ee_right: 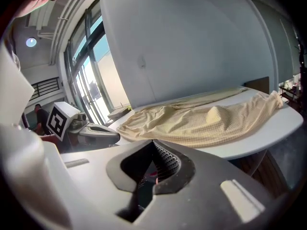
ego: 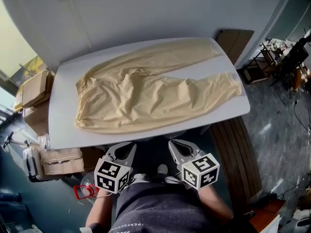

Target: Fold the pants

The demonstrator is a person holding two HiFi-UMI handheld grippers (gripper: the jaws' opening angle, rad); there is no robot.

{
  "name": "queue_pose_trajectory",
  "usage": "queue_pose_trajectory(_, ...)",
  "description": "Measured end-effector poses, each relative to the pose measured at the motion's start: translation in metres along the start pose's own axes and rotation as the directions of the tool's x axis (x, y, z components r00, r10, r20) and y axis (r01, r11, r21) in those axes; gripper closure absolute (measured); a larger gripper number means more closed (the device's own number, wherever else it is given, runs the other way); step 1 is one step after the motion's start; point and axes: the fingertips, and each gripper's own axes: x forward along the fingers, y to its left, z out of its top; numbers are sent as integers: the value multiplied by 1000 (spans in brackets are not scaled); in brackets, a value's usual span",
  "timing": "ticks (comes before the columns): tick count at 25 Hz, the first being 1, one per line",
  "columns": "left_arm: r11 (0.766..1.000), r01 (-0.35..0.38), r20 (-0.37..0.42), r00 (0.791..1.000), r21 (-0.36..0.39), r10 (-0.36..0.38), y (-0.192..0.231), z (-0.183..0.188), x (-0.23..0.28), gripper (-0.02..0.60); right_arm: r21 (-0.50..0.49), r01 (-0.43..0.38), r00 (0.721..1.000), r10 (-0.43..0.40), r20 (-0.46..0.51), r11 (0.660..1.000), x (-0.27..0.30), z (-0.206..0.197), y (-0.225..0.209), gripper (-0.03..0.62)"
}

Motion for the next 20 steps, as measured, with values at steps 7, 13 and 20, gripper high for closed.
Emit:
queue_pose_trajectory(7, 991, -120, -6, 993, -62, 120, 13, -9, -6, 566, -53, -135, 990, 133, -47, 989, 22, 5, 4, 597)
queue_pose_trajectory(13, 973, -213, -9, 977, -93, 213, 40, -15, -22, 565, -83, -221, 973, 214, -89, 972, 42, 8, 20, 597)
queue_pose_trajectory(20, 965, -226, -14, 974, -133, 226, 74, -14, -20, 548, -98, -262, 961, 249, -123, 960, 67, 15, 31, 596)
